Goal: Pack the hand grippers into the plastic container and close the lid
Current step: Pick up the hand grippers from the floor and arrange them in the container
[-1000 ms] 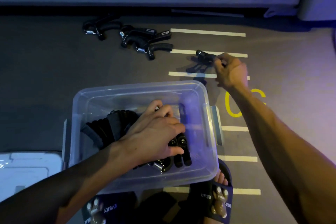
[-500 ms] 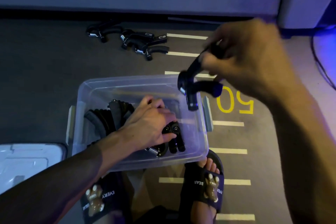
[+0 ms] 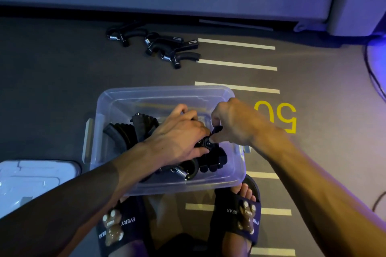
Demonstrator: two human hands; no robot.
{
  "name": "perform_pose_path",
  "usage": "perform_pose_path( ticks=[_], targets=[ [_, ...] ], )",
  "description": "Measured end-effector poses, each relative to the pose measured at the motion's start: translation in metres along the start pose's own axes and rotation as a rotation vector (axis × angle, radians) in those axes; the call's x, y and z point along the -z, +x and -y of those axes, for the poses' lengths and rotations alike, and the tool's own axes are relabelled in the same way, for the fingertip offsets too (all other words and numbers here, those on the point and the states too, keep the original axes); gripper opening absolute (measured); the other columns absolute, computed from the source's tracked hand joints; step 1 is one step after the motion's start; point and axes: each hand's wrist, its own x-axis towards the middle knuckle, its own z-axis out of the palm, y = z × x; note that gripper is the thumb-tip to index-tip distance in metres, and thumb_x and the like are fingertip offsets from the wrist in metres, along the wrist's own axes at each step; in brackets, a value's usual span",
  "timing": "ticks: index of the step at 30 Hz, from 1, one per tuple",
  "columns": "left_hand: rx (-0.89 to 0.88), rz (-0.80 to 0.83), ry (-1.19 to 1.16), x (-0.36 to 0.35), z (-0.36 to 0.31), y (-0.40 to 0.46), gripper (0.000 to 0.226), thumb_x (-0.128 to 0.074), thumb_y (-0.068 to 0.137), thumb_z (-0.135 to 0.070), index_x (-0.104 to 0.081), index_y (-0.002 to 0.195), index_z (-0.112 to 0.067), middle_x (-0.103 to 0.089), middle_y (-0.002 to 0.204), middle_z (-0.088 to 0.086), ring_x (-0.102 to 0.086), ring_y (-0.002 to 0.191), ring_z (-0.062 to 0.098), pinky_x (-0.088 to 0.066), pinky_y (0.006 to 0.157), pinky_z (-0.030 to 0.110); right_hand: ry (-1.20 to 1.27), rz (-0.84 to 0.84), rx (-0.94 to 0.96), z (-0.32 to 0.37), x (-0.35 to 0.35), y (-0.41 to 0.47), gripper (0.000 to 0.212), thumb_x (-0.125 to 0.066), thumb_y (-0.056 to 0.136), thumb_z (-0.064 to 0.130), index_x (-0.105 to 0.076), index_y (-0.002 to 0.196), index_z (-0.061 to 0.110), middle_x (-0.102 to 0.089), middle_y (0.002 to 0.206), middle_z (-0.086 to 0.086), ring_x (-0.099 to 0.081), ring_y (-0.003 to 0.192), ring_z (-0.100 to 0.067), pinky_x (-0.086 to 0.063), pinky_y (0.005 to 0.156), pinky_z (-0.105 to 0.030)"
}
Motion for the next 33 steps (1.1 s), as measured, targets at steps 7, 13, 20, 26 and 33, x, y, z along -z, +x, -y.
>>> perform_pose_path(
  ticks=[7,13,20,26,33],
  targets=[
    [-0.035,0.041,-0.026,0.000,-0.001,0.002,0.046,-0.050,0.093,-0.064,-0.066,0.120,-0.032,-0.073,0.105,-0.012,-0.063,0.100,0.015,-0.023,0.096,0.030,-0.215,0.122,0.072,0.013,0.006,0.001,0.041,-0.087,0.070,0.040,-0.059,0.096,0.026,-0.040,0.073,0.005,-0.048,0.078,-0.024,-0.024,0.048,-0.027],
    [-0.029,0.050,-0.047,-0.001,-0.004,0.003,0.048,-0.055,0.094,-0.058,-0.067,0.125,-0.024,-0.073,0.103,-0.003,-0.064,0.102,0.023,-0.032,0.105,0.030,-0.451,0.044,0.161,0.014,-0.001,-0.004,0.039,-0.079,0.074,0.050,-0.051,0.092,0.031,-0.063,0.098,-0.001,-0.053,0.111,-0.023,-0.028,0.080,-0.032],
    [0.041,0.080,-0.064,-0.005,-0.010,0.002,0.046,-0.051,0.097,-0.058,-0.060,0.131,-0.029,-0.070,0.119,-0.005,-0.056,0.121,0.021,-0.034,0.111,0.034,-0.378,0.061,0.133,0.002,-0.010,-0.013,0.043,-0.077,0.072,0.054,-0.067,0.105,0.029,-0.065,0.104,0.001,-0.043,0.122,-0.022,-0.027,0.097,-0.040],
    [0.085,0.035,-0.043,-0.005,-0.017,-0.002,0.039,-0.052,0.095,-0.059,-0.064,0.110,-0.025,-0.072,0.108,-0.006,-0.062,0.109,0.018,-0.023,0.106,0.028,-0.341,0.068,0.165,-0.005,-0.026,-0.019,0.032,-0.067,0.080,0.048,-0.065,0.107,0.030,-0.068,0.114,0.005,-0.027,0.147,-0.019,-0.018,0.113,-0.052],
    [0.046,0.090,-0.030,-0.007,-0.010,0.005,0.040,-0.052,0.094,-0.060,-0.066,0.098,-0.023,-0.074,0.095,-0.005,-0.066,0.103,0.019,-0.024,0.114,0.031,-0.254,0.084,0.209,-0.011,-0.020,-0.010,0.030,-0.069,0.081,0.050,-0.066,0.101,0.028,-0.065,0.108,-0.003,-0.045,0.127,-0.018,-0.029,0.101,-0.045]
  ],
)
